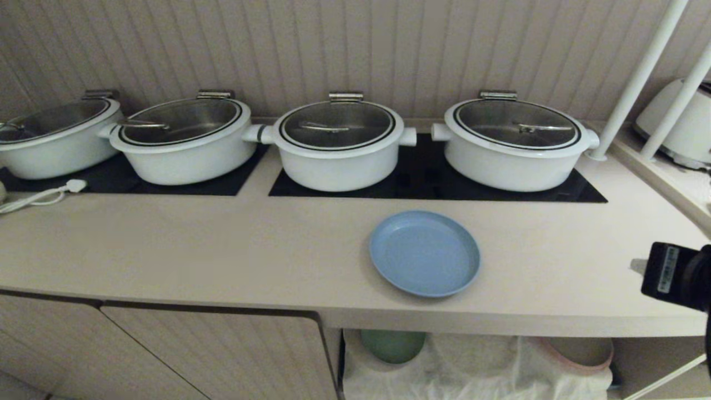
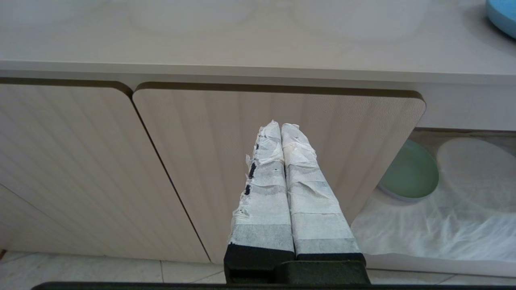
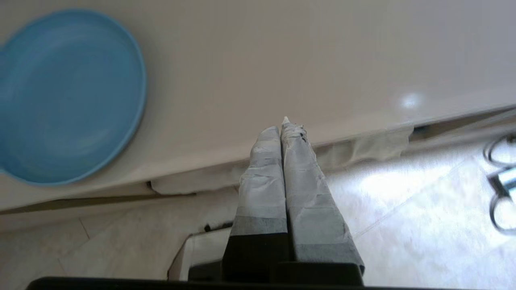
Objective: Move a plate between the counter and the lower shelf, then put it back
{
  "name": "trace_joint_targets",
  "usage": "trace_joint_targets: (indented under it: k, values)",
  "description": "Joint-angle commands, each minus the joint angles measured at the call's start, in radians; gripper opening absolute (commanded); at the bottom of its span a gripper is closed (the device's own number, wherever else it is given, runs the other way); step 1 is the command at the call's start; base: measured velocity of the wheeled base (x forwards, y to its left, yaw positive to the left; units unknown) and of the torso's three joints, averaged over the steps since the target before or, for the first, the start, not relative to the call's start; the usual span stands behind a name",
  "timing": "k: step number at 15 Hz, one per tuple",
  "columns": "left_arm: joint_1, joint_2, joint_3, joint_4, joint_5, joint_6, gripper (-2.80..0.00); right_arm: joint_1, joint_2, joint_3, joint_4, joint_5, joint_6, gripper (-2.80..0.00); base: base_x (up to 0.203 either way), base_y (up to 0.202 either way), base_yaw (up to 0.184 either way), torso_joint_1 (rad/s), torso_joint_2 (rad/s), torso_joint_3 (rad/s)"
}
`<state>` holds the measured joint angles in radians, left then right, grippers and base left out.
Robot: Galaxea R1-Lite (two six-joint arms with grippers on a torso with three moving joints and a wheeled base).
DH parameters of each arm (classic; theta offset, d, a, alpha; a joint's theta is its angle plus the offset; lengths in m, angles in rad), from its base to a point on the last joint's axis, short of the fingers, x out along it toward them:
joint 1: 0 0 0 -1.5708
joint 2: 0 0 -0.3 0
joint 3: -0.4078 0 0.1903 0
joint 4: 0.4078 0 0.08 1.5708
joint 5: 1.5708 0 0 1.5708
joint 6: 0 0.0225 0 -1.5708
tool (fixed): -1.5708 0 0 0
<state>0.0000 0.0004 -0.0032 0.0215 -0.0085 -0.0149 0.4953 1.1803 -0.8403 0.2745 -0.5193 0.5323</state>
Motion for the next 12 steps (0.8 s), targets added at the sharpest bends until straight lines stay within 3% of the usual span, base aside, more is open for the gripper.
trace_joint_targets:
  k: [1,3,4,6,7,9,12]
  values:
    - [0.000,0.000,0.000,0.000,0.001,0.000,-2.80,-0.018,-0.072,0.070,-0.096,-0.004,-0.066,-2.80,0.000,0.000,0.000,0.000,0.00,0.000]
    - [0.000,0.000,0.000,0.000,0.000,0.000,-2.80,-0.146,-0.125,0.229,-0.300,0.022,-0.278,-2.80,0.000,0.000,0.000,0.000,0.00,0.000]
    - [0.000,0.000,0.000,0.000,0.001,0.000,-2.80,-0.214,-0.162,0.326,-0.433,0.092,-0.365,-2.80,0.000,0.000,0.000,0.000,0.00,0.000]
    - [0.000,0.000,0.000,0.000,0.001,0.000,-2.80,-0.350,-0.263,0.540,-0.664,0.354,-0.499,-2.80,0.000,0.000,0.000,0.000,0.00,0.000]
    - [0.000,0.000,0.000,0.000,0.000,0.000,-2.80,-0.393,-0.322,0.636,-0.727,0.436,-0.553,-2.80,0.000,0.000,0.000,0.000,0.00,0.000]
    - [0.000,0.000,0.000,0.000,0.000,0.000,-2.80,-0.449,-0.427,0.802,-0.833,0.525,-0.625,-2.80,0.000,0.000,0.000,0.000,0.00,0.000]
    - [0.000,0.000,0.000,0.000,0.000,0.000,-2.80,-0.498,-0.581,0.839,-0.778,0.555,-0.612,-2.80,0.000,0.000,0.000,0.000,0.00,0.000]
